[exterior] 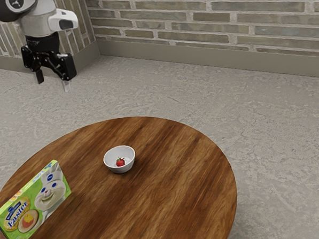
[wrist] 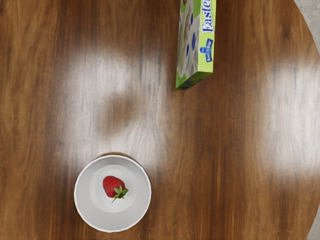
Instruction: Take strawberry from the bowl
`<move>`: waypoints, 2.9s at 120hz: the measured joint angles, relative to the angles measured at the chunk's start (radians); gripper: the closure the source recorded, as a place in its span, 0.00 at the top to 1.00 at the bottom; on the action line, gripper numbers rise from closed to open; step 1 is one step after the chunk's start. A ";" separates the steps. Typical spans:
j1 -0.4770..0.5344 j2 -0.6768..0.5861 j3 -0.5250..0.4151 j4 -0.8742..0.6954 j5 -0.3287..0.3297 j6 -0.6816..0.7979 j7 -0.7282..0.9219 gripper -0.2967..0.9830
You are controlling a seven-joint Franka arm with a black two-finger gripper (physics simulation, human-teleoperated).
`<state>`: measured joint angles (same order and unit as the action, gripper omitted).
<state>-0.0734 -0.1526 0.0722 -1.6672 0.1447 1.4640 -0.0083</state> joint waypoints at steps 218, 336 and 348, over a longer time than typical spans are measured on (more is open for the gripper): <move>-0.071 0.434 0.090 -0.301 -0.121 0.777 -0.807 0.50; -0.064 0.589 0.100 -0.209 -0.131 0.880 -0.822 0.47; -0.064 0.580 0.100 -0.220 -0.135 0.883 -0.825 0.47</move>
<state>-0.1372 0.4274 0.1718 -1.8877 0.0099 2.3471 -0.8336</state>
